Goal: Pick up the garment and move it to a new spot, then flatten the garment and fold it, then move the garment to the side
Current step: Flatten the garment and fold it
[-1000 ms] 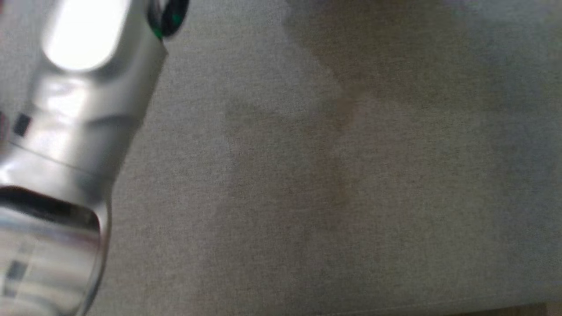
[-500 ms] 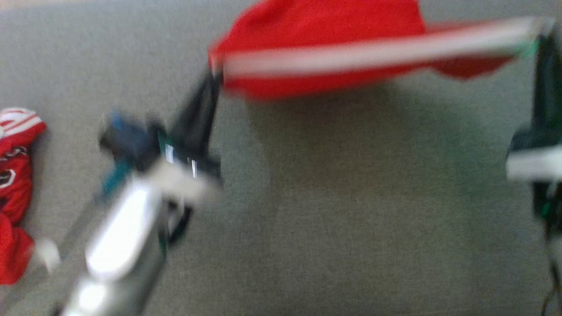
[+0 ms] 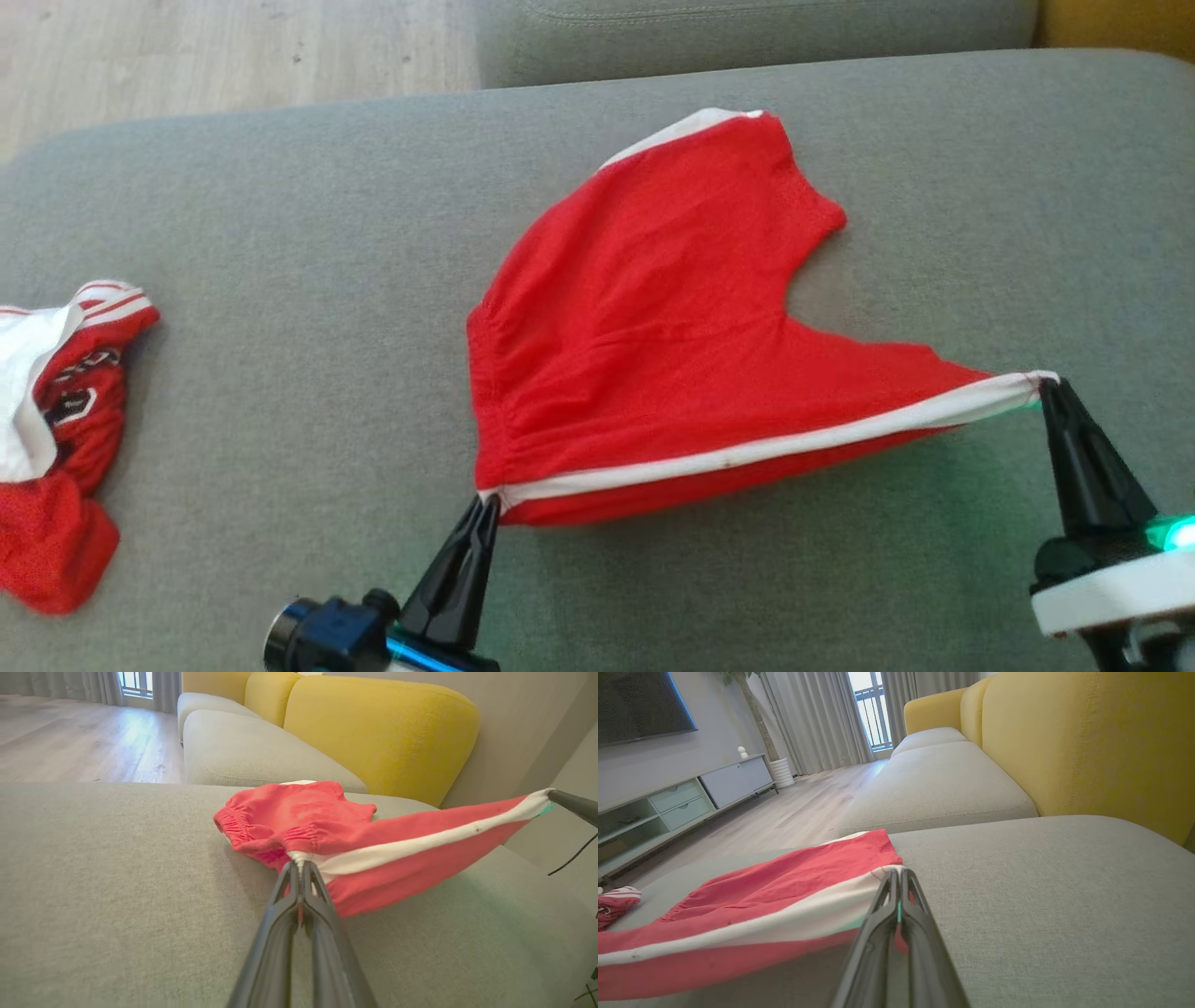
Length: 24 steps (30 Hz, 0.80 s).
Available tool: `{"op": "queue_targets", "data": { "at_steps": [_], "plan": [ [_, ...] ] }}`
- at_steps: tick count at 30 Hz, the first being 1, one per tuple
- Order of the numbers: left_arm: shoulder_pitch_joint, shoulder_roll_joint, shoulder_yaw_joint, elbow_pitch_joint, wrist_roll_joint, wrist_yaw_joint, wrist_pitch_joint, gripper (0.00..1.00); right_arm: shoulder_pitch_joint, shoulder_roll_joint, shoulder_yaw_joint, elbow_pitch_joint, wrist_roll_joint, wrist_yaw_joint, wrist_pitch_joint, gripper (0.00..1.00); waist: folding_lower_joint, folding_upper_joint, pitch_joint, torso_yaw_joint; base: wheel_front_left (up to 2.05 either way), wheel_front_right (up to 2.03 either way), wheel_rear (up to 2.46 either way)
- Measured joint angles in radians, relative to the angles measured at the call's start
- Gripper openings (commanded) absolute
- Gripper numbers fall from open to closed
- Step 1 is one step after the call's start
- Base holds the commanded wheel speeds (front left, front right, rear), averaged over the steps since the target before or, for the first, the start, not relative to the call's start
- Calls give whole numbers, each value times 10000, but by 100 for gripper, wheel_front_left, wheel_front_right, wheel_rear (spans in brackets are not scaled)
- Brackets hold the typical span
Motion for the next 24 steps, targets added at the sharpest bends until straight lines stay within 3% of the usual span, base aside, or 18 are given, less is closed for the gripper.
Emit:
{"op": "queue_targets", "data": {
  "at_steps": [5, 11, 15, 24],
  "plan": [
    [239, 27, -23, -623, -293, 67, 362, 0, 201, 153, -410, -631, -31, 0, 263, 0, 1, 0, -5, 231, 0, 0, 0],
    [-205, -573, 65, -813, -2242, -644, 1507, 0, -739, 17, -642, -535, -17, 0, 825, 0, 0, 0, 165, 658, 0, 0, 0],
    [-1565, -1101, 353, -656, -3277, -945, 2255, 0, -2465, -397, -472, 46, 92, 0, 1124, 0, 3, 0, 561, 946, 0, 0, 0],
    [-4195, -1804, 683, 1235, -3710, -1262, 2556, 0, -5566, -1066, 399, 2238, 291, 0, 1404, 0, 5, 0, 1656, 1647, 0, 0, 0]
  ]
}}
